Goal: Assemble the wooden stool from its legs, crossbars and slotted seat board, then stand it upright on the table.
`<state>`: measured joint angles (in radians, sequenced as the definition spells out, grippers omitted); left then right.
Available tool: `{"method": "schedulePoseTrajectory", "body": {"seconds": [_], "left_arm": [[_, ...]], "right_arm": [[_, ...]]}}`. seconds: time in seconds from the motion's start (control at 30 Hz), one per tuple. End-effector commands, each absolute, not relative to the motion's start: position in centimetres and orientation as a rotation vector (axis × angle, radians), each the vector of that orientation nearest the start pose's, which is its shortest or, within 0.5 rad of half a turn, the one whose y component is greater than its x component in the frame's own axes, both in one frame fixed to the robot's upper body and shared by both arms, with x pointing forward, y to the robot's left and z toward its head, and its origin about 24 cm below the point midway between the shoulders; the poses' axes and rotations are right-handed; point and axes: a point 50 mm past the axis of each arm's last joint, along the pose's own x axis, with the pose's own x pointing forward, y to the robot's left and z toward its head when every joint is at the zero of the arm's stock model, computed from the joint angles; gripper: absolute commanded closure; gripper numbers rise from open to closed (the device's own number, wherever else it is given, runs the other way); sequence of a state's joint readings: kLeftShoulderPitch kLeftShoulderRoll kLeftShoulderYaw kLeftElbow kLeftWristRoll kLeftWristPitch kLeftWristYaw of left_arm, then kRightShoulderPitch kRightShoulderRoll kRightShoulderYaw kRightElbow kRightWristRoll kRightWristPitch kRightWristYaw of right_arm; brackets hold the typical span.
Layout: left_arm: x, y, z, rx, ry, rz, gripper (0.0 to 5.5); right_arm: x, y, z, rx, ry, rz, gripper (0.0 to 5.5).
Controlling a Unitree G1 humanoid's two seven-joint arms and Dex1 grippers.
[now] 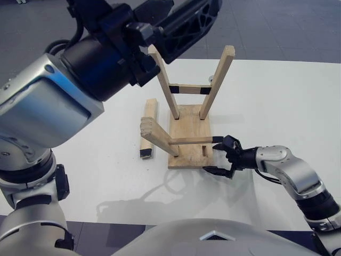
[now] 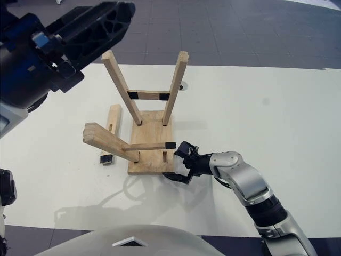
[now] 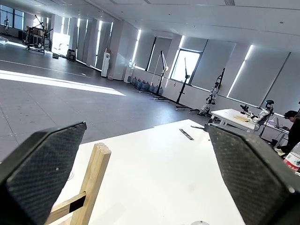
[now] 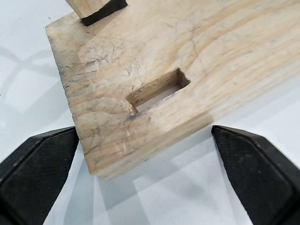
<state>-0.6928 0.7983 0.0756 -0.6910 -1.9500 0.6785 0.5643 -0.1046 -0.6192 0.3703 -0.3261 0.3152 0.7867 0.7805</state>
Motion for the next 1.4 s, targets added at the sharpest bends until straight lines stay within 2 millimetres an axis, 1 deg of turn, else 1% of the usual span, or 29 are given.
{"method": "schedulePoseTrajectory", "body": {"seconds": [0.03,0.17,0.33,0.53,0.7,0.8,0.87,0.93,1.0,1.03,1.07,1.1,1.13,1.17,1.23,1.3,1.4], "left_arm": [[20.7,12.0,31.0,-0.374,-0.060,-0.811,0.72],[21.3,13.0,30.7,-0.372,-0.071,-0.738,0.72],[22.0,14.0,29.8,-0.377,-0.060,-0.653,0.72],[21.8,13.0,26.9,-0.463,0.059,-0.674,0.72],[22.3,13.2,24.8,-0.417,0.104,-0.634,0.72],[22.4,12.9,24.2,-0.398,0.110,-0.638,0.72],[22.4,12.4,25.4,-0.413,0.057,-0.674,0.72],[22.1,12.1,28.1,-0.421,-0.046,-0.724,0.72],[21.6,12.6,32.2,-0.430,-0.203,-0.779,0.72],[21.4,13.0,33.7,-0.416,-0.260,-0.788,0.72],[21.2,13.4,34.8,-0.387,-0.299,-0.786,0.72],[21.3,13.7,35.0,-0.351,-0.304,-0.777,0.72],[21.4,13.8,34.8,-0.329,-0.290,-0.769,0.72],[21.8,13.9,33.8,-0.310,-0.248,-0.755,0.72],[22.3,13.6,31.1,-0.296,-0.149,-0.751,0.72],[22.4,13.2,28.1,-0.312,-0.040,-0.780,0.72],[21.7,11.9,22.7,-0.365,0.163,-0.849,0.72]], "right_arm": [[21.8,-14.4,2.9,-0.209,0.745,0.952,0.42],[22.6,-14.6,3.0,-0.222,0.707,0.888,0.42],[22.3,-14.4,2.8,-0.219,0.713,0.895,0.42],[22.5,-14.5,2.9,-0.226,0.708,0.894,0.42],[22.6,-14.4,3.0,-0.225,0.702,0.892,0.42],[22.7,-14.4,3.0,-0.223,0.697,0.891,0.42],[22.8,-14.3,3.0,-0.224,0.694,0.892,0.42],[22.8,-14.3,3.1,-0.226,0.693,0.892,0.42],[22.8,-14.4,3.0,-0.228,0.695,0.891,0.42],[22.8,-14.5,3.0,-0.229,0.696,0.891,0.42],[22.8,-14.5,3.0,-0.229,0.696,0.891,0.42],[22.8,-14.5,3.1,-0.230,0.695,0.892,0.42],[22.8,-14.5,3.1,-0.230,0.695,0.893,0.42],[22.8,-14.4,3.1,-0.231,0.694,0.894,0.42],[22.8,-14.5,3.1,-0.232,0.693,0.893,0.42],[22.9,-14.6,3.1,-0.233,0.692,0.891,0.42],[23.1,-14.7,3.2,-0.237,0.688,0.886,0.42]]}}
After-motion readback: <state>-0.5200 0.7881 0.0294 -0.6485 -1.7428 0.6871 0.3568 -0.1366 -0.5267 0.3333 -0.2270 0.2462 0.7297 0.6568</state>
